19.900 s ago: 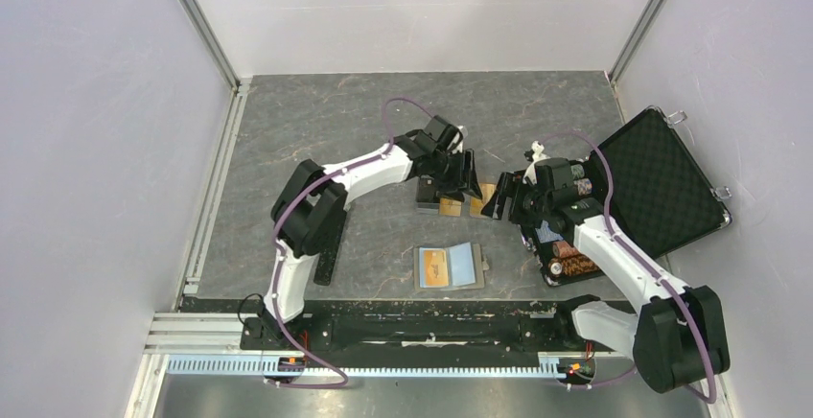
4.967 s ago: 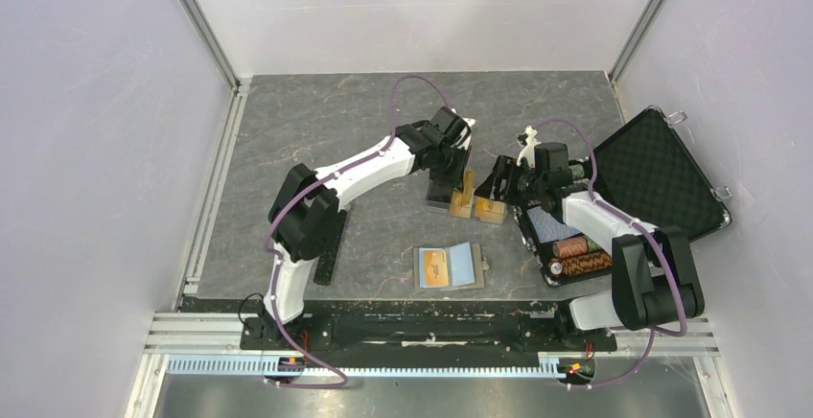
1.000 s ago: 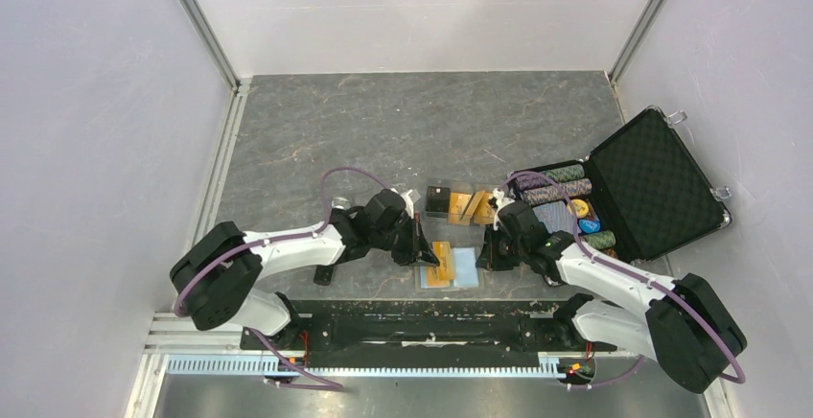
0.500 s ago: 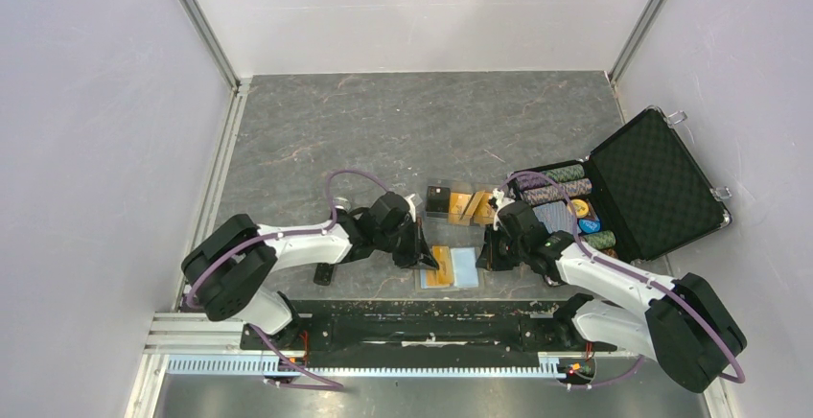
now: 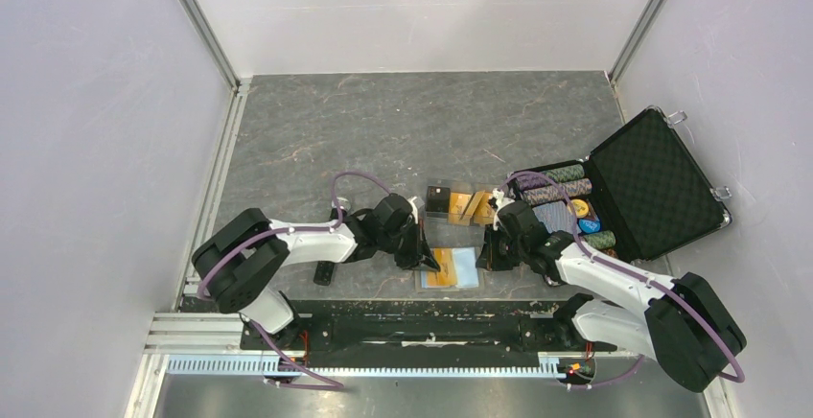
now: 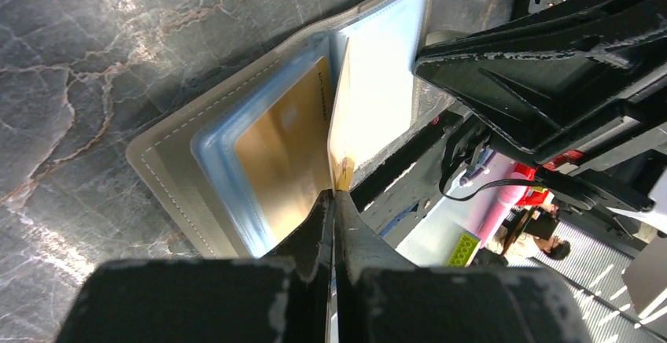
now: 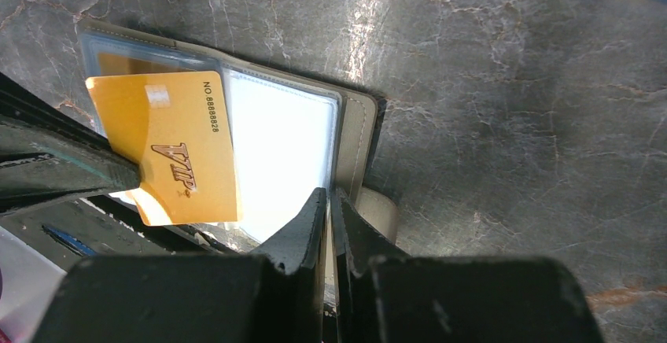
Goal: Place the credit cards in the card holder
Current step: Insert the credit card into the card holder.
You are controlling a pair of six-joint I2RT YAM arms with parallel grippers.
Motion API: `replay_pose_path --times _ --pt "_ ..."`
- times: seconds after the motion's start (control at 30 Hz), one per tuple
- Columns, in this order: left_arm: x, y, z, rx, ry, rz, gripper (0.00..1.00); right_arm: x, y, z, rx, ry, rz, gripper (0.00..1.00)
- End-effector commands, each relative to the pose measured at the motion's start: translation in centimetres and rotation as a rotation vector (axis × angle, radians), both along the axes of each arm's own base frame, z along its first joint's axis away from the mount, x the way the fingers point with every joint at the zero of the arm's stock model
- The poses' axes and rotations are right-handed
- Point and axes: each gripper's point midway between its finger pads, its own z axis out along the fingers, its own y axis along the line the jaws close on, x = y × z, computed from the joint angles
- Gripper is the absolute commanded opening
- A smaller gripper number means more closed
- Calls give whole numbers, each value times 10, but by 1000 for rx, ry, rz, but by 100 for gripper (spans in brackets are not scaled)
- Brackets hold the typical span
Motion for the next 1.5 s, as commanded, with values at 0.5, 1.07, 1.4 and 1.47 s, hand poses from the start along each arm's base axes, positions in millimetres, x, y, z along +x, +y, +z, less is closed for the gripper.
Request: replay_pose_path --times 0.5,1.07,1.4,1.47 --pt "0 -26 0 -40 51 5 2 4 0 0 -16 -13 2 10" --pt "4 -36 -10 67 33 23 21 4 0 1 -10 -18 0 11" --pt "7 -18 -17 271 -2 -2 53 4 0 3 -5 -25 -3 11" --pt "7 -24 -17 253 2 -19 52 3 0 2 -4 -21 -1 11"
